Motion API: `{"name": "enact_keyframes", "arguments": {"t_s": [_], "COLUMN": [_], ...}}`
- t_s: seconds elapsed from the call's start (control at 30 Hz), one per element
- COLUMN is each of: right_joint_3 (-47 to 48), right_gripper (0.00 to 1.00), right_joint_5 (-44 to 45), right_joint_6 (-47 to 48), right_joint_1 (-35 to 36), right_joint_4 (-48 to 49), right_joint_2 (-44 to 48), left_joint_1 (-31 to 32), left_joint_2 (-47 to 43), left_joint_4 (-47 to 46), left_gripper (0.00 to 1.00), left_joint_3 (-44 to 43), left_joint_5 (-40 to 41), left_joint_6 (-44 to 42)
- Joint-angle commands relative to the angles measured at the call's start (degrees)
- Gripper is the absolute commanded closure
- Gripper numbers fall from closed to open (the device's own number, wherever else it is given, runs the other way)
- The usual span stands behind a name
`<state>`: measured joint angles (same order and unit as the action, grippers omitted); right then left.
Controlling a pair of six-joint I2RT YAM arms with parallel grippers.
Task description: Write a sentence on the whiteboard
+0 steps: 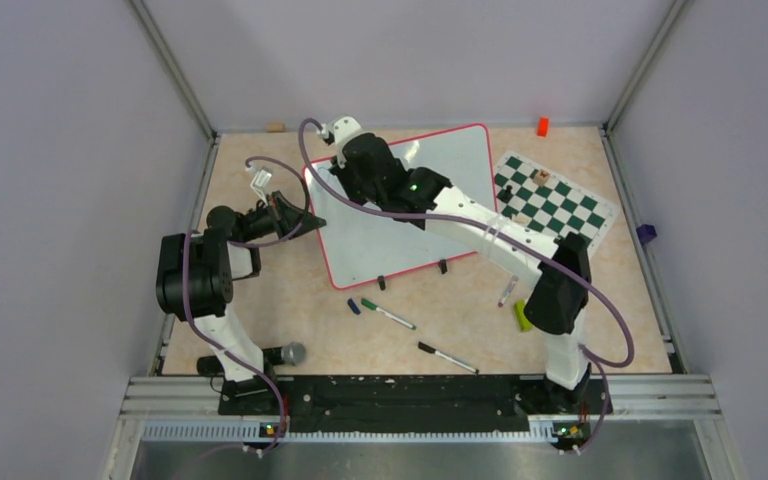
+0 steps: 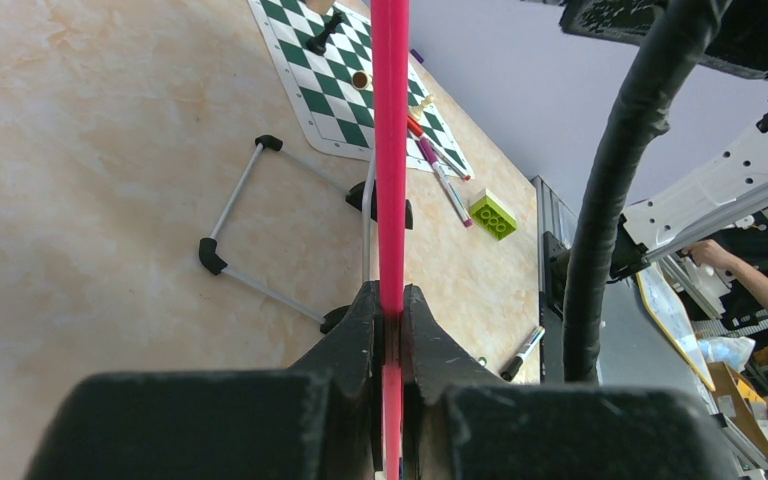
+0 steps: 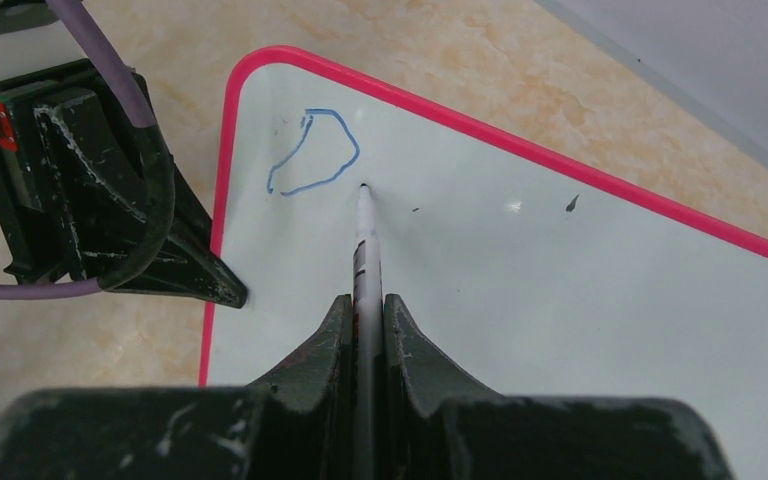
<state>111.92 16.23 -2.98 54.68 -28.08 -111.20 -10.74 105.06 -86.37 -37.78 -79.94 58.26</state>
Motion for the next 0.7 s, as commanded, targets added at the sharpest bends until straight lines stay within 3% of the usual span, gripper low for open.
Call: {"name": "enact_keyframes", "arguments": {"t_s": [0.0,0.67], "right_joint_3": [3.95,8.36], "right_gripper": [1.00,1.00], "right_joint_5": [1.26,6.63], "right_joint_6": [0.65,2.46], "right_joint_1": [-0.18,-0.16], "right_joint_4": [0.11,-5.18], "right_joint_2": [-1.25,-4.84], "left_joint_1": [0.20,0.28], "left_joint_2": [-1.21,-1.28], "left_joint_4": [-6.44,-6.44], "left_gripper": [1.00,1.00], "left_joint_3": [-1.07,-1.07], "left_joint_5": [-0.65,-0.68], "left_joint_6": [-0.78,-0.80]}}
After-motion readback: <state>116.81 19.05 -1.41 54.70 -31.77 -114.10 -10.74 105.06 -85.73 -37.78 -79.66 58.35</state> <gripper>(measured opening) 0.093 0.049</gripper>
